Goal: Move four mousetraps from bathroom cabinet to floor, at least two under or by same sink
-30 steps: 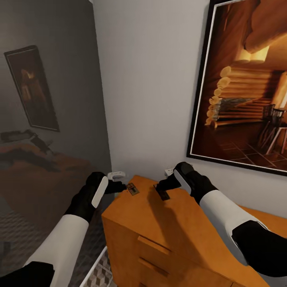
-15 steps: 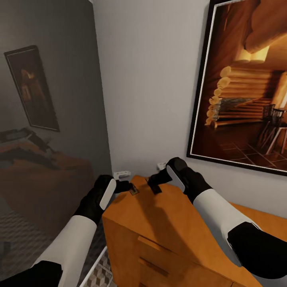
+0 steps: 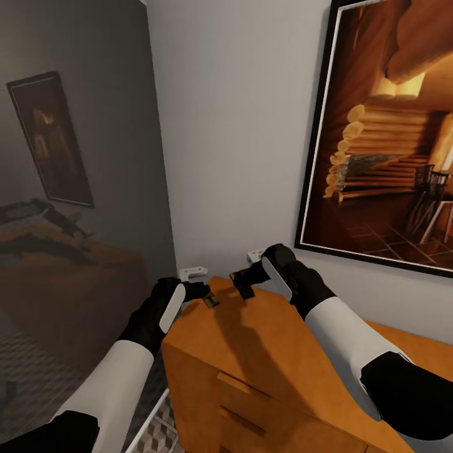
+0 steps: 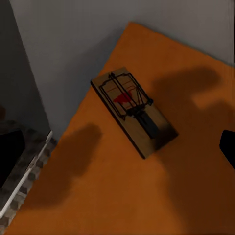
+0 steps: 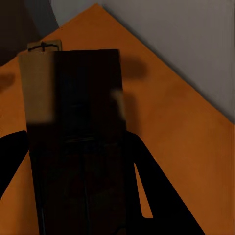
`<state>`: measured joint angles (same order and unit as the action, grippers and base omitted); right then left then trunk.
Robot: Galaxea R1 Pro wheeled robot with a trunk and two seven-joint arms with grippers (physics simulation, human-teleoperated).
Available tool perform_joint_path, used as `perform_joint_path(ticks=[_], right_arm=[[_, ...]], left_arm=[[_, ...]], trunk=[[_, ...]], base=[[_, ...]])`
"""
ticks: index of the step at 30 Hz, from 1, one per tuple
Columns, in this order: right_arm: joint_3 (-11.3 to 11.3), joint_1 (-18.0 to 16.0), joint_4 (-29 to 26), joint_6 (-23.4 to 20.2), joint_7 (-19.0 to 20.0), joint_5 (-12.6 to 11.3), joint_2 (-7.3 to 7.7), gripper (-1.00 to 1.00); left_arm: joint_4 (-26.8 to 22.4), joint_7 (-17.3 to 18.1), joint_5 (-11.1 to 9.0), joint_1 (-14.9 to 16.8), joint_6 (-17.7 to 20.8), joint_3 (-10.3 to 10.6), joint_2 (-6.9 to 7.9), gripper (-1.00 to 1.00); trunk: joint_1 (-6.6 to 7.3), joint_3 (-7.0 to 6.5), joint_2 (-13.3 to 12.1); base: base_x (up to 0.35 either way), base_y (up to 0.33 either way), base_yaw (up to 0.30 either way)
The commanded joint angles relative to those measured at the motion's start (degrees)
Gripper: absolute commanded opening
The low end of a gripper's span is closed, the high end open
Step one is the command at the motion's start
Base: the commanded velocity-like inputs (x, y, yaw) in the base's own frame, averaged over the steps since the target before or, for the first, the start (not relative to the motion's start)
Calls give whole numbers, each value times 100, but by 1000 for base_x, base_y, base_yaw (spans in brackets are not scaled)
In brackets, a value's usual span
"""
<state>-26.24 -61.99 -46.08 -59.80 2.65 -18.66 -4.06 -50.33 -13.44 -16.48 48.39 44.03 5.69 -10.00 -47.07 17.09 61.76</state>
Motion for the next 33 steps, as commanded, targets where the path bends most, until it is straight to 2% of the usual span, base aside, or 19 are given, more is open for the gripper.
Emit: perform_joint_path(ticks=[1, 3, 6, 11, 17, 20, 28, 33], right_arm=[[-5, -6, -38, -20, 19, 29, 5, -100], [-5, -6, -81, -20, 0, 29, 7, -100], [9, -6, -229, -20, -185, 35, 7, -100], [32, -6, -289, -20, -550, 30, 4, -100], [164, -6, -307, -20, -686, 27, 2, -100], [341, -6, -321, -20, -716, 19, 9, -100], [387, -6, -377, -20, -721, 27, 15, -100], [377, -8, -539, -20, -701, -177, -149, -100]], left_arm=[[1, -55, -49, 7, 7, 102, 0, 100], [6, -64, -43, 9, 1, 214, 0, 100], [10, -184, -34, 12, -6, 521, 0, 100], [-9, -414, -46, 13, -5, 668, 0, 100], [-16, -537, -56, 13, -7, 708, 0, 100], [-30, -566, -65, 10, -8, 727, 0, 100], [-22, -571, -81, 9, -8, 731, 0, 100], [141, -733, -243, 18, 153, 719, 0, 100]], trunk=[[-1, 8, 5], [-1, 8, 5], [-1, 8, 5], [-1, 8, 5], [-1, 8, 5], [-1, 8, 5], [-1, 8, 5], [-1, 8, 5]], base=[[0, 0, 0], [0, 0, 0], [0, 0, 0], [0, 0, 5], [0, 0, 85], [0, 0, 31], [0, 0, 4], [0, 0, 0]])
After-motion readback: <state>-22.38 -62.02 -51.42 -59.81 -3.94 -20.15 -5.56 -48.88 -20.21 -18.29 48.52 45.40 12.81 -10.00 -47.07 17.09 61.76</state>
